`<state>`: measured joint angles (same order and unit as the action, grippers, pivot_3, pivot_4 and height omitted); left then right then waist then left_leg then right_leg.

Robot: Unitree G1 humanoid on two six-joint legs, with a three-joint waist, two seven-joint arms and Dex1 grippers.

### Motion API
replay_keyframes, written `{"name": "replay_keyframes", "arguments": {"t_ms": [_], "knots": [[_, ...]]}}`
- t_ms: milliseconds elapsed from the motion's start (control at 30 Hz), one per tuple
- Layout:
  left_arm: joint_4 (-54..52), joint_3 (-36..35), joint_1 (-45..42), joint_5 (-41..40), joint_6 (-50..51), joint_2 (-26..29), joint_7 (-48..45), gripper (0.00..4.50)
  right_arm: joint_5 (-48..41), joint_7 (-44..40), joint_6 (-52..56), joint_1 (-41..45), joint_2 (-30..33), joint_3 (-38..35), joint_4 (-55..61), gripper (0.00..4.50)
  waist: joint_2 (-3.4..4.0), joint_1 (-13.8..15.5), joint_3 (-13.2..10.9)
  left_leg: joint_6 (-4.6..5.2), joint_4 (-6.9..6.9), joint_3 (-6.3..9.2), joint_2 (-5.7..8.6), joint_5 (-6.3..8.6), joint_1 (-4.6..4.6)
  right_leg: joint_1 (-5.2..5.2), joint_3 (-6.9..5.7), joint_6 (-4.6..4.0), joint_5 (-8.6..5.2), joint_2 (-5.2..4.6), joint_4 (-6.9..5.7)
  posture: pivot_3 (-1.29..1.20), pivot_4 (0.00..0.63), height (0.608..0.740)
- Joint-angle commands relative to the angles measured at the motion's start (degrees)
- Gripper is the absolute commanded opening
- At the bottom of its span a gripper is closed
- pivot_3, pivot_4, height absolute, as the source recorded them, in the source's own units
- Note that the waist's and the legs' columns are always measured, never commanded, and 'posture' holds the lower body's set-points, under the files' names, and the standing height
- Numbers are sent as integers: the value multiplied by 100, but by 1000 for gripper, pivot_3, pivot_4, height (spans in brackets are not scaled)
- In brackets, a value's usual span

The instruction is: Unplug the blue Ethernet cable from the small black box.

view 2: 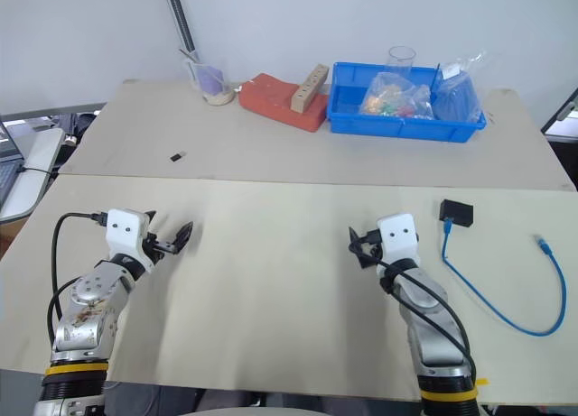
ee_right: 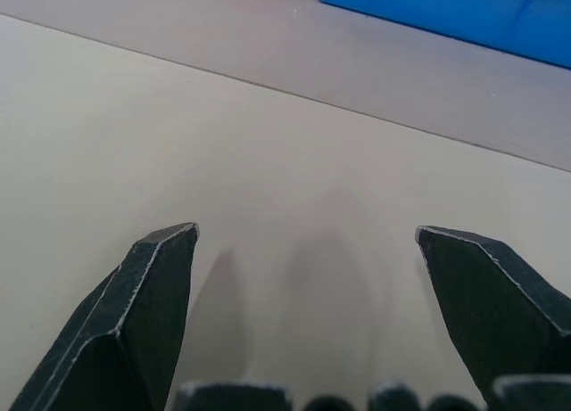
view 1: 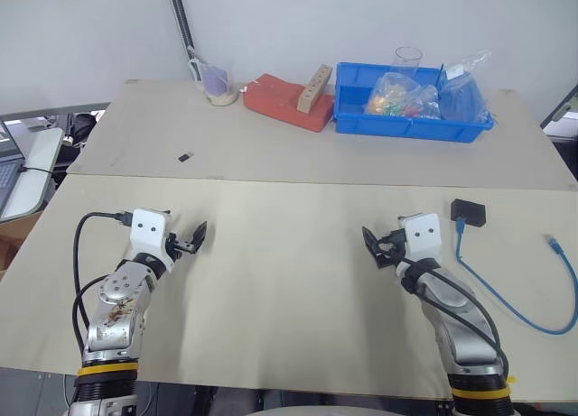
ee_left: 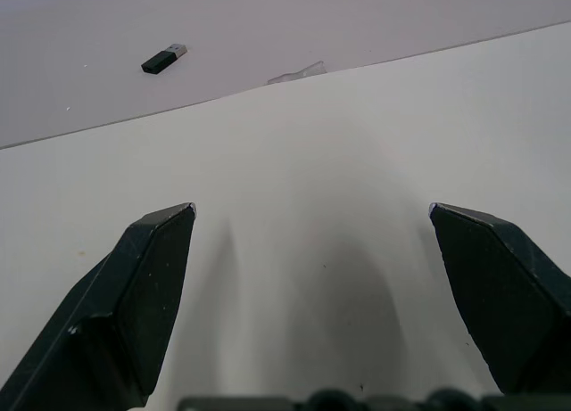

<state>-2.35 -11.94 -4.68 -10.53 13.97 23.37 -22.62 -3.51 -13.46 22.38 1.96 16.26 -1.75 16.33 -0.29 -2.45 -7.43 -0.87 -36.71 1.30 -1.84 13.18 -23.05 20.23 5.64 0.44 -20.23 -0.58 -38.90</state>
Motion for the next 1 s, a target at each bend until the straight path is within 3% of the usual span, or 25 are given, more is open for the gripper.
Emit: {"name": "replay_keyframes", "arguments": {"t_ms": [33, 233, 467, 667, 1000], "knots": [[-106, -12, -69, -103, -91, 86, -149, 4473, -5, 13, 35, -55, 17, -39, 408, 4354, 0, 2, 0, 0, 0, 0, 0, 0, 0, 0, 0, 0, 0, 0, 0, 0, 150, 740], [-726, 477, -646, -1010, 499, 491, -1692, 4473, -89, 86, 633, -631, 126, -397, 1491, 4354, -2, 50, -1, -3, 1, 7, 2, -2, -11, 2, -5, 0, 0, -1, 1, 0, 150, 740], [-1042, 1603, -2283, -1737, 1168, 992, -3676, 4473, -104, 318, 1649, -959, 263, -1462, 2275, 4354, 1, 35, 0, -5, 1, 4, 13, -3, -9, -4, -3, 1, -1, -3, 11, 0, 150, 740], [-804, 2196, -3102, -1801, 1121, 888, -4597, 4473, -314, 484, 1902, -653, 137, -2045, 1589, 4354, 0, -35, 0, -4, 1, 0, 12, -4, -3, -3, 4, 0, -1, 25, 8, 0, 150, 740], [-703, 2043, -3438, -1855, 1252, 765, -4594, 4473, -402, 342, 1338, 413, 363, -1911, -236, 4354, 3, 1, -2, -2, -1, -3, 19, -4, -9, -3, 10, -1, -2, 18, 13, 0, 150, 740]]}}
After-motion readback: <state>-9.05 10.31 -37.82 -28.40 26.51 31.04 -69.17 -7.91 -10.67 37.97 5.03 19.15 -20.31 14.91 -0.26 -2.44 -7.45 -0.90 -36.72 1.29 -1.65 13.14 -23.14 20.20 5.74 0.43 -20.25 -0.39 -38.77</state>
